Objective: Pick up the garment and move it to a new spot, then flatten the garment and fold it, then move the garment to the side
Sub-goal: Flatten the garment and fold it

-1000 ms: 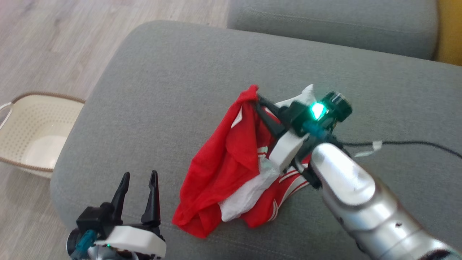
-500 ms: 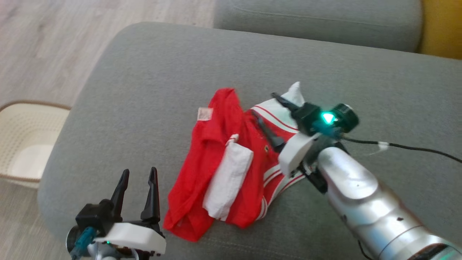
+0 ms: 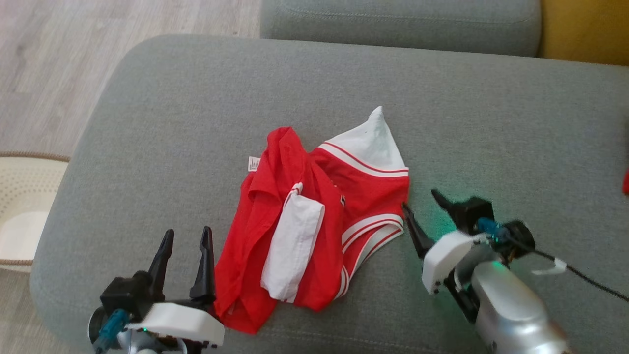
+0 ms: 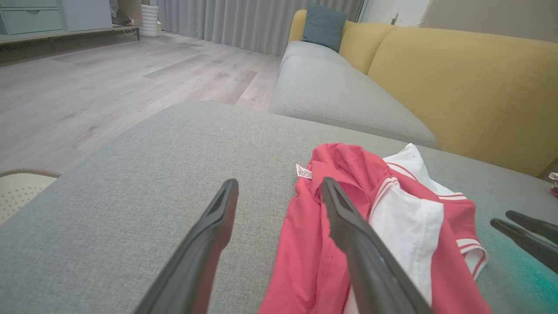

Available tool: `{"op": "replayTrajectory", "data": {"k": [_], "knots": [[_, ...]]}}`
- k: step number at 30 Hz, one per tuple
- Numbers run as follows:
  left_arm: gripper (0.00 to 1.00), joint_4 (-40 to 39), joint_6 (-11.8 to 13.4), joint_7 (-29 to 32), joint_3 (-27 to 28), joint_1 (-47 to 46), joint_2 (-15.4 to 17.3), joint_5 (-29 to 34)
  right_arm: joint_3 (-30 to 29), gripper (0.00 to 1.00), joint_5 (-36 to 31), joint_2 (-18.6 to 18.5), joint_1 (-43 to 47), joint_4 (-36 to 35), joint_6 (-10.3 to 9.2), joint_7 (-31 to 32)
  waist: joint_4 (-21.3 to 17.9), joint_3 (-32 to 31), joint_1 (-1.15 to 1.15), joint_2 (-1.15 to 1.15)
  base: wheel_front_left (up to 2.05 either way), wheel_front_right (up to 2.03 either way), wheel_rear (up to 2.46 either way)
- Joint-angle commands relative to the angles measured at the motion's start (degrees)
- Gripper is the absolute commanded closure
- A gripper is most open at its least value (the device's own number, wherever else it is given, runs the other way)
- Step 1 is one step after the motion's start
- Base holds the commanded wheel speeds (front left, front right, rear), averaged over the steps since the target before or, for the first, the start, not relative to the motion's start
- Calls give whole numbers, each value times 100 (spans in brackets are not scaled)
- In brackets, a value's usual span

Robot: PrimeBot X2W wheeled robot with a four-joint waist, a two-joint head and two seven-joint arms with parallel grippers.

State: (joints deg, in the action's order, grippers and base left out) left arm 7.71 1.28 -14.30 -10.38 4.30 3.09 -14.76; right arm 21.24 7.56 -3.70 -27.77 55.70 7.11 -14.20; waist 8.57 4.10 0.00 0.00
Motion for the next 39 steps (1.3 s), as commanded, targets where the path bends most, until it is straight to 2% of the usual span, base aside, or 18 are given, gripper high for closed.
{"op": "replayTrajectory", "data": {"k": [1,12,13,14,15,16,21,24,30,39], "knots": [[0,-168,-19,-70,169,-279,-21,38,122,0,66,82,-103,-82,37,-66,53,52,0,0,0,0,0],[0,-158,-5,-70,145,-341,-21,24,650,0,493,82,-111,156,37,431,398,184,0,0,0,0,0],[0,-160,1,-70,146,-342,-21,17,695,11,502,82,-133,170,37,456,415,191,0,0,0,0,0],[0,-163,5,-70,143,-343,-21,12,733,44,488,82,-162,197,37,481,431,200,0,0,0,0,0],[0,-169,9,-70,143,-346,-21,7,756,67,472,82,-203,219,37,491,442,208,0,0,0,0,0],[0,-176,15,-70,144,-348,-21,1,759,98,430,82,-264,251,37,491,450,219,0,0,0,0,0],[0,-243,46,-70,176,-372,-21,-21,500,100,4,68,-860,497,37,413,418,328,0,0,0,0,0],[0,-277,64,-70,174,-399,-21,-42,218,100,-370,-114,-1391,630,37,362,400,412,0,0,0,0,0],[0,-295,49,-70,75,-492,-21,-70,-184,100,-1142,-749,-2397,869,37,523,500,570,0,0,0,0,0],[0,-197,-15,-70,-148,-672,-21,-62,-596,100,-1989,-1807,-3477,1157,37,881,923,843,0,0,0,0,0]]}}
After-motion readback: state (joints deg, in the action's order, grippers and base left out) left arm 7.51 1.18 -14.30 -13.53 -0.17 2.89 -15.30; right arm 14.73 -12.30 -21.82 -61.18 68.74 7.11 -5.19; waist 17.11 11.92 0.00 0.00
